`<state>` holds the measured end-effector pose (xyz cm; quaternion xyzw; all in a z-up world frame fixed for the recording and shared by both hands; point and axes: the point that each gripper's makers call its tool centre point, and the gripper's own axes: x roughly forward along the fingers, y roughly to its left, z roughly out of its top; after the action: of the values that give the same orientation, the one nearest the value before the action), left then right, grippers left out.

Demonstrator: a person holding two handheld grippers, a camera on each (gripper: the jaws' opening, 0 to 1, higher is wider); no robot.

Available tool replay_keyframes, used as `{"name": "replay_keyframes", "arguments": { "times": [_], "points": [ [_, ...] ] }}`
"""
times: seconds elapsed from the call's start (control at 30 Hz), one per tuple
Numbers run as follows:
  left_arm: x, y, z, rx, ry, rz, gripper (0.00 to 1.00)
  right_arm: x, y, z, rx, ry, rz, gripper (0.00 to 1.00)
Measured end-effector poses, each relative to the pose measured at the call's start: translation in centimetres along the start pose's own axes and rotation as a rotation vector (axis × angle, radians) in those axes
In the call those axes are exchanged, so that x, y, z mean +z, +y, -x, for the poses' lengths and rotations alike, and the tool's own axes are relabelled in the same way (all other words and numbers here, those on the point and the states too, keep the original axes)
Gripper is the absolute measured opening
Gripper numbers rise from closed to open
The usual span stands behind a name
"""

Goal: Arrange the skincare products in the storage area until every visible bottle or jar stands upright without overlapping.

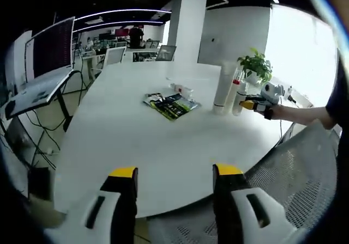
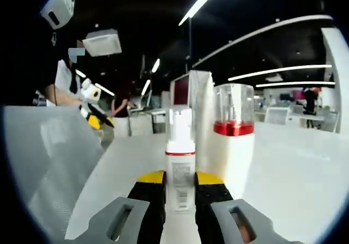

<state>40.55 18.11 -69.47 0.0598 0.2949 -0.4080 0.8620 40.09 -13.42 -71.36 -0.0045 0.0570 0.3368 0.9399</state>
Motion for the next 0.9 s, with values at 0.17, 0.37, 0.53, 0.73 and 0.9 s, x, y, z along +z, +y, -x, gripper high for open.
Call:
{"name": "replay_keyframes", "arguments": {
  "times": [0.17, 0.37, 0.53, 0.73, 0.9],
  "points": [
    [-0.2, 0.0, -0.1, 0.005, 0.013, -0.006, 0.50, -0.2, 0.0, -0.1, 0.018, 0.007, 0.022, 0.11],
    [-0.4, -0.1, -0.1, 0.005, 0.027, -0.006, 0.49, -1.4, 0.7, -0.3, 0.041, 0.030, 0.034, 0.11],
    [-0.4, -0.2, -0.1, 0.002, 0.034, -0.006, 0.48, -1.8, 0.4, -0.3, 0.029, 0.037, 0.038, 0.11],
    [-0.5, -0.5, -0.2, -0.005, 0.043, -0.006, 0.48, -2.0, 0.2, -0.1, 0.035, 0.055, 0.041, 0.12],
    [-0.7, -0.6, -0.2, -0.006, 0.053, -0.007, 0.47, -2.2, -0.2, 0.1, 0.029, 0.090, 0.047, 0.12]
  ]
}}
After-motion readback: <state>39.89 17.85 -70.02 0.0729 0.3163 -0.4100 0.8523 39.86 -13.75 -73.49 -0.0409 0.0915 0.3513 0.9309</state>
